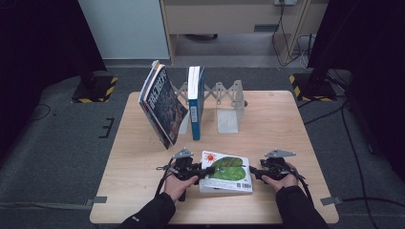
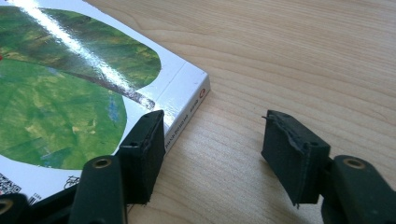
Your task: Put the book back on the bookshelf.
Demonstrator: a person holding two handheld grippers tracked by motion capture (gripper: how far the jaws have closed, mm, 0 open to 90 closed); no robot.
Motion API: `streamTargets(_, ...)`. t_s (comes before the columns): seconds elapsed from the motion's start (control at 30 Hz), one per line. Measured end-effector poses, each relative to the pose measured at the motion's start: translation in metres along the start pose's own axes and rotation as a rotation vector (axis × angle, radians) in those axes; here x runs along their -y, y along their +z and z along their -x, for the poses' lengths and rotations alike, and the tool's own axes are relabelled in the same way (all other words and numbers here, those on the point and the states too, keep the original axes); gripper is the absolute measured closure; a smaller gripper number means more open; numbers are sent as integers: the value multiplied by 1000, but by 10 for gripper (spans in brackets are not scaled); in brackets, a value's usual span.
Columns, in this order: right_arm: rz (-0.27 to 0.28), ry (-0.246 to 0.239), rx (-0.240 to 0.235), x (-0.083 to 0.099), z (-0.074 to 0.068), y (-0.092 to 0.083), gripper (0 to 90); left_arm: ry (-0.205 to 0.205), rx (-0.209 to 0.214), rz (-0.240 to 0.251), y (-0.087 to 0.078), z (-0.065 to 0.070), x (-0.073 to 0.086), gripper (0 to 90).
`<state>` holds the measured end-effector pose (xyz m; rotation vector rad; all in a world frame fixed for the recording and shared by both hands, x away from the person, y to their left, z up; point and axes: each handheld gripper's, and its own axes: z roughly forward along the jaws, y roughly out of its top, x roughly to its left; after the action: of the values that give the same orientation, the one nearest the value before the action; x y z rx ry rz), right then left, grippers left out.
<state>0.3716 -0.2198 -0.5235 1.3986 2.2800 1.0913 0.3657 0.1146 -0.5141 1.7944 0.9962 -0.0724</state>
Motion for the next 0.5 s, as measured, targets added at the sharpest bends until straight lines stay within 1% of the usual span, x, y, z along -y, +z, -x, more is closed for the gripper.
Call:
streamTargets(0.07, 2, 4, -11, -1, 1, -1, 363, 27, -10, -7, 0, 1, 0, 574)
streamTargets(0.13, 5, 14, -19, -2, 2, -2, 360, 27, -14, -10, 0, 1, 0, 574)
streamTargets(0.23, 35, 20, -41, -4, 3, -5, 338, 24, -23, -20, 1, 1, 0, 574)
streamTargets(0.33, 33, 29, -72, -4, 4, -6, 320, 35, -33, -33, 1, 2, 0, 574)
streamTargets(0.37, 31, 26, -81, -4, 5, -6, 312, 42, -32, -31, 1, 2, -1, 575)
streamTargets(0.43, 11, 38, -98, -3, 4, -5, 307, 45, -27, -32, 1, 3, -2, 580)
streamTargets(0.5, 3, 33, -111, -3, 4, -3, 306, 34, -4, -28, 0, 3, -3, 613)
